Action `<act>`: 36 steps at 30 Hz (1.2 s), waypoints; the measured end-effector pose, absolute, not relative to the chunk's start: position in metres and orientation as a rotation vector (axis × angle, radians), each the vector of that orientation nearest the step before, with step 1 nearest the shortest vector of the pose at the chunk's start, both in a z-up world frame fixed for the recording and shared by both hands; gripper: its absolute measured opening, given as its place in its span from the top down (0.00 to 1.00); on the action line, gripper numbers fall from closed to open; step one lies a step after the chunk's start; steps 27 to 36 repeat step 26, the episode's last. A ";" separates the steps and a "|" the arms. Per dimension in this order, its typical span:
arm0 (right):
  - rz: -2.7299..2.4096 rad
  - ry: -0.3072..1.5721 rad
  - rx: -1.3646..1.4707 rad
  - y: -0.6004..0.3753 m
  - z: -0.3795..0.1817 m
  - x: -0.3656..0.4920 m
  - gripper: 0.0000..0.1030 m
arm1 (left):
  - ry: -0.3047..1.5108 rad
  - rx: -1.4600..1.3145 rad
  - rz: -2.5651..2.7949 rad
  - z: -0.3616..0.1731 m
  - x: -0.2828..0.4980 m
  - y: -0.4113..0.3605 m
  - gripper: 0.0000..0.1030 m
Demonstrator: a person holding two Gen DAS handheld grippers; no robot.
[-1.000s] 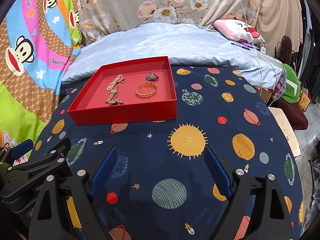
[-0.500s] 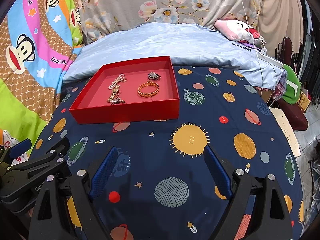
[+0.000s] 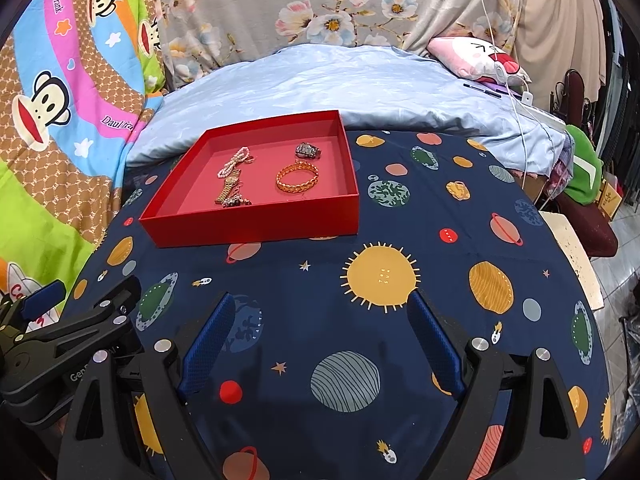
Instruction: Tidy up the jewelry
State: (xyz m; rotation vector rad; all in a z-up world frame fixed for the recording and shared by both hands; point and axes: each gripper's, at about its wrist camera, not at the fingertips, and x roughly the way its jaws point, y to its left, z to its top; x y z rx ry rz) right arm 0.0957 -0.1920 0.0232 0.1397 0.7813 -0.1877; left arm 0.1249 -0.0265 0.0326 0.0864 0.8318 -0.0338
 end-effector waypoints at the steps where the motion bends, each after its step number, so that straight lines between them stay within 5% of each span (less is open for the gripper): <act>1: -0.188 0.781 0.140 -0.192 0.023 0.096 0.17 | 0.834 0.084 -0.036 0.033 0.125 -0.027 0.08; 36: -0.209 0.788 0.136 -0.190 0.021 0.093 0.16 | 0.834 0.084 -0.030 0.028 0.126 -0.026 0.05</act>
